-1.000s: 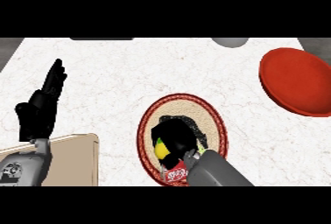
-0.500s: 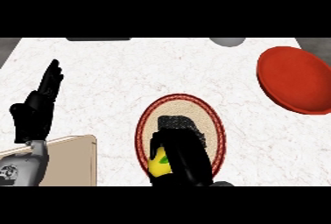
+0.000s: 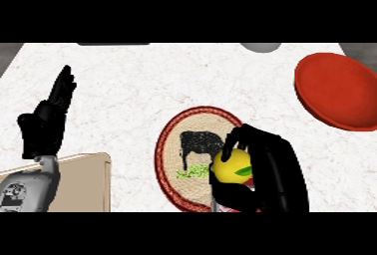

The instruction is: Pick the lemon from the placemat and place it in the bowl

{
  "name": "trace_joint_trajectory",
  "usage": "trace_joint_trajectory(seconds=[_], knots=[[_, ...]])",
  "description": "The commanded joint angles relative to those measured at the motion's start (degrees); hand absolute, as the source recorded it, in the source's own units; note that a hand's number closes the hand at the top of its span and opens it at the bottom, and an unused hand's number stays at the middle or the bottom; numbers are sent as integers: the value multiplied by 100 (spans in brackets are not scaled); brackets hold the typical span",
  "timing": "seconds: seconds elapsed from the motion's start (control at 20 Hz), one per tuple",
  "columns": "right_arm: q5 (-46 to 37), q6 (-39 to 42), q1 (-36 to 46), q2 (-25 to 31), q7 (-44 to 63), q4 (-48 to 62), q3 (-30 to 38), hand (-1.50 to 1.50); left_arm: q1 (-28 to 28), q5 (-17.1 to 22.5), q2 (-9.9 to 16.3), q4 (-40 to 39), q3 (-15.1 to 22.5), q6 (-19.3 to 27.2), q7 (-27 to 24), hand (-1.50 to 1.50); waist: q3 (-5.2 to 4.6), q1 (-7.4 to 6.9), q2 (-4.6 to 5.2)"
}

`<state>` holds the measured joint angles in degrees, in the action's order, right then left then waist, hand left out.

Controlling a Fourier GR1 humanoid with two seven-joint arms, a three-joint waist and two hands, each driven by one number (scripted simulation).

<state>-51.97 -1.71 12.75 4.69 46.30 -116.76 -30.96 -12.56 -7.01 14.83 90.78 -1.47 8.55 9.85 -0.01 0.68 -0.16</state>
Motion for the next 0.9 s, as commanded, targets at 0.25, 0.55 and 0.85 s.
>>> trace_joint_trajectory(seconds=[0.25, 0.55, 0.85], knots=[[1325, -387, -25, 743, -1349, 348, 2471, 150, -188, -62, -94, -163, -44, -21, -83, 0, 7, -55, 31], [2037, -580, 529, 1212, -2347, 1605, 3834, 150, -261, -172, -164, -220, -67, 56, -52, 0, 6, -63, 40], [2072, -1040, 1099, 1795, -3757, 3606, 4595, 150, 214, -155, -164, 391, 85, -116, 67, 0, 9, -186, 42]])
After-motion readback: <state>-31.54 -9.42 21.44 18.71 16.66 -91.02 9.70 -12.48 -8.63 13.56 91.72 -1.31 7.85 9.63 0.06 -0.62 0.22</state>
